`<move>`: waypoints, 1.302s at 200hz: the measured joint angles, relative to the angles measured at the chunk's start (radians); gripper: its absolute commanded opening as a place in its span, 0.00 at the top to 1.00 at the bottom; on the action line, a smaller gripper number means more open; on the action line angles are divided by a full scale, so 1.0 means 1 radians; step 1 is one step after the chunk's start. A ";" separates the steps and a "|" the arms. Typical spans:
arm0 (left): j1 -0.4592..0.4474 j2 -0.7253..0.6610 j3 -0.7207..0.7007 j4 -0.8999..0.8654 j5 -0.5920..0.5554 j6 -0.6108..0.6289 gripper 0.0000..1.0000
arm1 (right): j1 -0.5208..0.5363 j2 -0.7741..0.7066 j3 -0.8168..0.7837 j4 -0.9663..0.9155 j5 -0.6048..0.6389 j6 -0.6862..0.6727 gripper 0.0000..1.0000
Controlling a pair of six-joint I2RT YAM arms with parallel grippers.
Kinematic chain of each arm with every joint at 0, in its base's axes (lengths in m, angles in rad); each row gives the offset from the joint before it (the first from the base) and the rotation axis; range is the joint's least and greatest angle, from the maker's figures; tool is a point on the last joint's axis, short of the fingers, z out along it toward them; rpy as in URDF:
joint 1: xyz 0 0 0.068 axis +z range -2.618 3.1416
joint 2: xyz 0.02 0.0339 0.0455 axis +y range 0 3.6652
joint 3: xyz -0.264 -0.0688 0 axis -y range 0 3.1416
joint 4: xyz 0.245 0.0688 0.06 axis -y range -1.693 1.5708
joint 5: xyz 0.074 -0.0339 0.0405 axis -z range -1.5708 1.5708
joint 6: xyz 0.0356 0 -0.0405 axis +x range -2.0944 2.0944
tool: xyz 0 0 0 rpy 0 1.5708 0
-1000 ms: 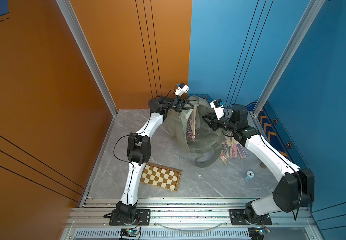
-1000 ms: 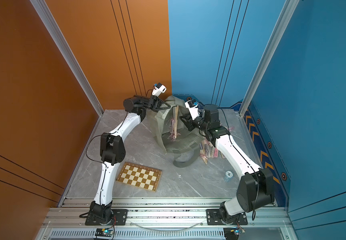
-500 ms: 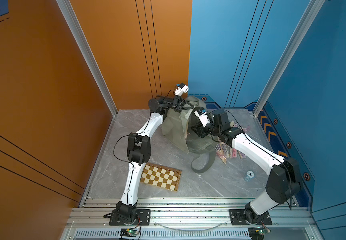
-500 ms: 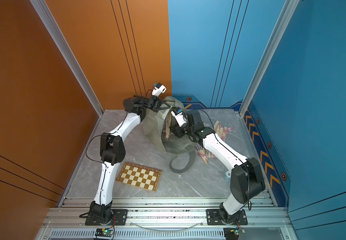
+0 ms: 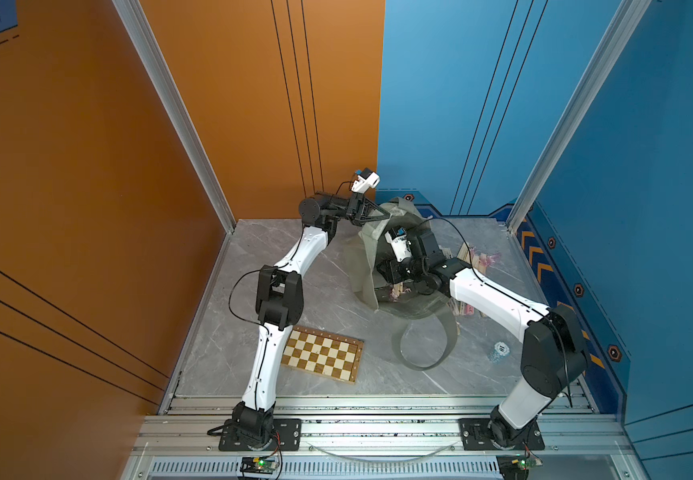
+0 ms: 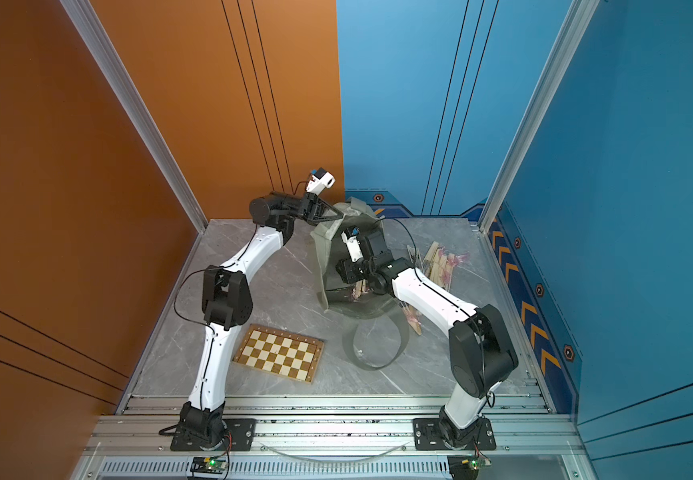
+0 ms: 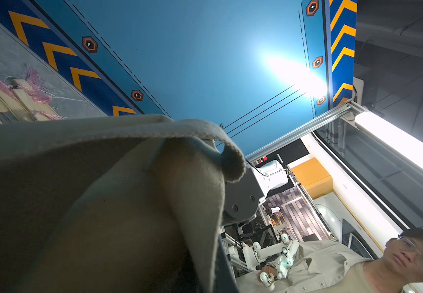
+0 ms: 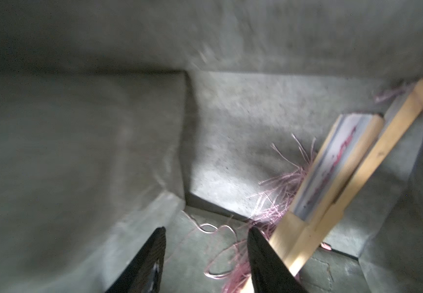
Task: Take out the folding fans from the tote bags
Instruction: Pick up the folding fan from the canvas bag.
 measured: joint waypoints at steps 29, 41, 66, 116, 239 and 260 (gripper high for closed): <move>-0.004 0.004 -0.004 0.000 0.000 0.000 1.00 | -0.002 0.051 0.016 -0.075 0.035 0.027 0.43; -0.007 0.006 -0.010 0.001 0.000 0.000 1.00 | -0.002 0.079 0.032 -0.113 0.047 0.035 0.43; -0.019 0.019 -0.020 0.003 0.000 0.000 1.00 | -0.003 0.130 0.075 -0.181 0.048 0.055 0.43; -0.047 0.045 -0.021 0.004 0.000 0.000 1.00 | -0.010 0.170 0.126 -0.239 0.036 0.094 0.44; -0.053 0.045 -0.029 0.004 0.000 0.000 1.00 | -0.029 0.281 0.179 -0.265 -0.058 0.171 0.53; -0.060 0.046 -0.032 0.004 0.000 0.000 1.00 | -0.029 0.290 0.180 -0.266 -0.058 0.174 0.55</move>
